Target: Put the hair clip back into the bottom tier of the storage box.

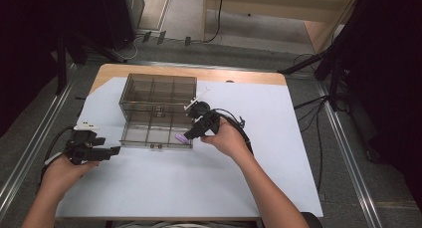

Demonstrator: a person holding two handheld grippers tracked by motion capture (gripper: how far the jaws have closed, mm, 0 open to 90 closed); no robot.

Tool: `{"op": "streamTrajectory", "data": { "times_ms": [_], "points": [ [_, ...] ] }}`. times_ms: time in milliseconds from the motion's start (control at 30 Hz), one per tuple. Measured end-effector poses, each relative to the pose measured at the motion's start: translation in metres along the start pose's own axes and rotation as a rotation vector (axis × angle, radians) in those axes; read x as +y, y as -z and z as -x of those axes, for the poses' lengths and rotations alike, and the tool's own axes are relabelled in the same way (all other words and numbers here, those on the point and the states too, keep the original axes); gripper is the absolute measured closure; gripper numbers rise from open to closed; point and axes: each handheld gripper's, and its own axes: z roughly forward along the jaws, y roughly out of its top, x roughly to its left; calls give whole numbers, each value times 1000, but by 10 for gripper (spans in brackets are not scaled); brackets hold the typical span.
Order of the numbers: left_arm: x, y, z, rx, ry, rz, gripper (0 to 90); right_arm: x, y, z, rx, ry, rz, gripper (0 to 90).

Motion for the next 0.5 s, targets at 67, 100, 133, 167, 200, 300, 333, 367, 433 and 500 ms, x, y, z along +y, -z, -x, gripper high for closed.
{"op": "streamTrajectory", "data": {
  "times_ms": [67,100,133,167,200,300,333,367,433,500],
  "points": [
    [2,-2,0,-6,-7,-6,308,-2,3,1,-4,-7,4,490],
    [2,-2,0,-6,-7,-6,307,-3,3,1,-4,-14,9,491],
    [3,-3,0,-4,-7,-3,307,-3,3,1,-4,-14,9,491],
    [4,-4,1,-3,-10,3,306,-5,5,3,-5,-14,13,487],
    [4,-4,1,-3,-10,3,306,-5,5,3,-5,-14,13,487],
    [6,-6,2,-12,-20,1,304,-8,8,4,-7,-20,19,485],
    [7,-7,3,-11,-22,0,303,-10,11,6,-8,-28,23,483],
    [7,-7,3,-11,-22,0,303,-10,11,6,-8,-28,23,483],
    [8,-8,2,-15,-25,-3,303,-12,13,8,-7,-34,30,481],
    [9,-9,1,-12,-26,-4,303,-14,16,9,-8,-36,39,480]
  ]
}}
